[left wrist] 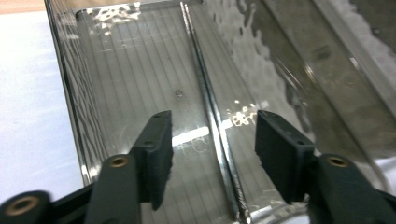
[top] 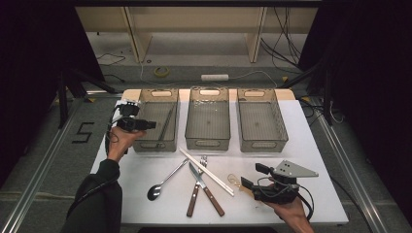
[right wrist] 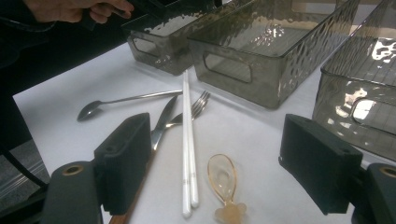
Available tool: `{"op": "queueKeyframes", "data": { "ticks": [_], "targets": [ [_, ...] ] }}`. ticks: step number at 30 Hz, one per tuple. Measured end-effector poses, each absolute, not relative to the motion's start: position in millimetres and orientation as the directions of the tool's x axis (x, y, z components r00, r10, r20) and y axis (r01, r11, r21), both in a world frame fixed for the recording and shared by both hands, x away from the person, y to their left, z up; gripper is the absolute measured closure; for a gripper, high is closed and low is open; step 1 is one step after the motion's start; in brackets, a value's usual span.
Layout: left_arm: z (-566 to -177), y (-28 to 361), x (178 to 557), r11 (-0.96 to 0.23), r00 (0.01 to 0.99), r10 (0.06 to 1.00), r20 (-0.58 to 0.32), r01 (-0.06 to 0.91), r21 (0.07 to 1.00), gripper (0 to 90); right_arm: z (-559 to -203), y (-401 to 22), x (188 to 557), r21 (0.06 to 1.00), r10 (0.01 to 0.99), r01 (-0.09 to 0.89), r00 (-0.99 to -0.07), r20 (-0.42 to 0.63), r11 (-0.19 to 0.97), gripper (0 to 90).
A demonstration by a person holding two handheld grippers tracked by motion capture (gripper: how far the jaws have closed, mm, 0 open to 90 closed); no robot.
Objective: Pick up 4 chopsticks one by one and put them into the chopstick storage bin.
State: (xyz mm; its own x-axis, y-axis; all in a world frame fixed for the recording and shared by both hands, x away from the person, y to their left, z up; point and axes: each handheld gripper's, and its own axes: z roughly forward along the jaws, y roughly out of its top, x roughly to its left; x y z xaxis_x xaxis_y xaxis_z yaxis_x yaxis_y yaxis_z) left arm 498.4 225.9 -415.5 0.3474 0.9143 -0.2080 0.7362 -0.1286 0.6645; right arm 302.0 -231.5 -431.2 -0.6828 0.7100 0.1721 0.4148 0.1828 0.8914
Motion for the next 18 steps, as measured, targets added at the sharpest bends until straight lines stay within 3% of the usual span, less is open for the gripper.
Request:
{"op": "queueKeyframes", "data": {
  "ticks": [8,18],
  "targets": [
    [-405.7,222.7,466.6,-0.106,0.397,0.882,-0.253,0.690,0.716,31.4,-430.9,-230.9,303.1,0.888,0.707,0.420,-0.686,0.174,0.188,26.1],
    [-402.8,214.2,430.4,-0.126,0.462,0.850,-0.253,0.645,0.754,23.8,-429.7,-228.2,307.2,0.861,0.692,0.452,-0.698,0.181,0.231,27.0]
  ]
}}
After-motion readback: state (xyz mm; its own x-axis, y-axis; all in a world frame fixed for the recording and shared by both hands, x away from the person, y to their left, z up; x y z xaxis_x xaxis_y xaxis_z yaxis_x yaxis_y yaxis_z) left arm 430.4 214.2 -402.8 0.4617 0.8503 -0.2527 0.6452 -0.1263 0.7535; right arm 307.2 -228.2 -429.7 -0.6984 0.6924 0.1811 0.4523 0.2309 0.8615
